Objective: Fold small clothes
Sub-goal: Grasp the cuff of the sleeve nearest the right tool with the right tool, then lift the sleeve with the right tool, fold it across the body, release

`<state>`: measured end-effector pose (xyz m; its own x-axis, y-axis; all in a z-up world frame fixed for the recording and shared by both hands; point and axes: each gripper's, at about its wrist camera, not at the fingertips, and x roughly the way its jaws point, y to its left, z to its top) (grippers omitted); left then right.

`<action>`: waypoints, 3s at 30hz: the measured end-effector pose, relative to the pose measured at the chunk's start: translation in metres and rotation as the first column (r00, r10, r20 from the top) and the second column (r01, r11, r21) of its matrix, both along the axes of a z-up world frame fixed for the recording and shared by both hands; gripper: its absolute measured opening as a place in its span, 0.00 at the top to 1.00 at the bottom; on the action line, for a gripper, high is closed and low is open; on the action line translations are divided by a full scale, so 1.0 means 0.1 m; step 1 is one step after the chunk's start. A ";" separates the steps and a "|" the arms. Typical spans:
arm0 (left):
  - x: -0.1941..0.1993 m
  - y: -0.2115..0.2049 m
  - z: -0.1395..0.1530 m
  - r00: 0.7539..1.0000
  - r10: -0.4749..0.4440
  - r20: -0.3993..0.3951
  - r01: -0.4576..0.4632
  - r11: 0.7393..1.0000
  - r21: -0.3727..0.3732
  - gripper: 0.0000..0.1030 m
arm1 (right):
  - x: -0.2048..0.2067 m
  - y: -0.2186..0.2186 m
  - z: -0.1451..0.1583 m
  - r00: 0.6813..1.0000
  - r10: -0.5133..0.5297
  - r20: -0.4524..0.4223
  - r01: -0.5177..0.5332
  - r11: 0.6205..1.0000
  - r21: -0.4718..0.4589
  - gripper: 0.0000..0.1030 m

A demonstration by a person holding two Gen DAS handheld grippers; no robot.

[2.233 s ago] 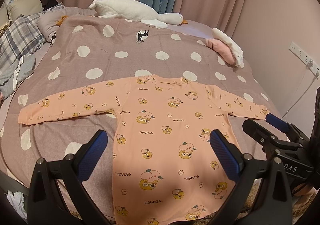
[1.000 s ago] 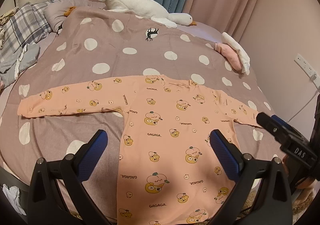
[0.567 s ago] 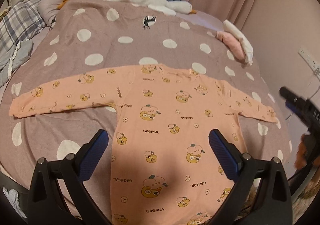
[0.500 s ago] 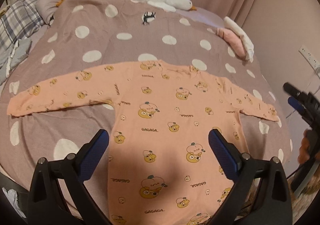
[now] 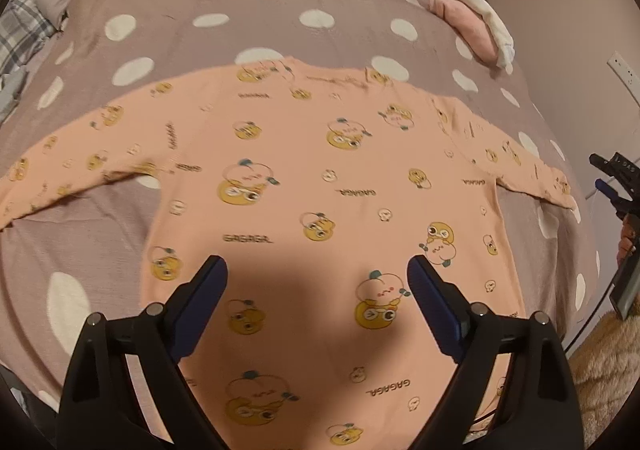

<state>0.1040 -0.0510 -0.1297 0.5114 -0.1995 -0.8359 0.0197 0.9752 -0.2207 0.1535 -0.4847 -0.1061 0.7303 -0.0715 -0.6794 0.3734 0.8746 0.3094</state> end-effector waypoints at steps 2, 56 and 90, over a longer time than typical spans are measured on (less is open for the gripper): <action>0.02 -0.04 -0.06 1.000 -0.014 -0.013 0.014 1.000 -0.009 0.12 | 0.03 -0.21 -0.12 0.999 -0.046 -0.027 0.046 0.999 0.018 0.45; -0.11 0.79 0.43 0.974 0.187 0.128 -0.168 0.975 -0.142 0.17 | 0.43 0.77 0.85 0.962 0.203 0.184 -0.165 0.965 -0.206 0.92; -0.19 0.98 0.19 0.970 0.236 0.056 -0.225 0.961 -0.158 0.17 | 0.22 2.66 -0.42 0.717 0.689 -0.102 -0.697 0.709 -0.108 0.92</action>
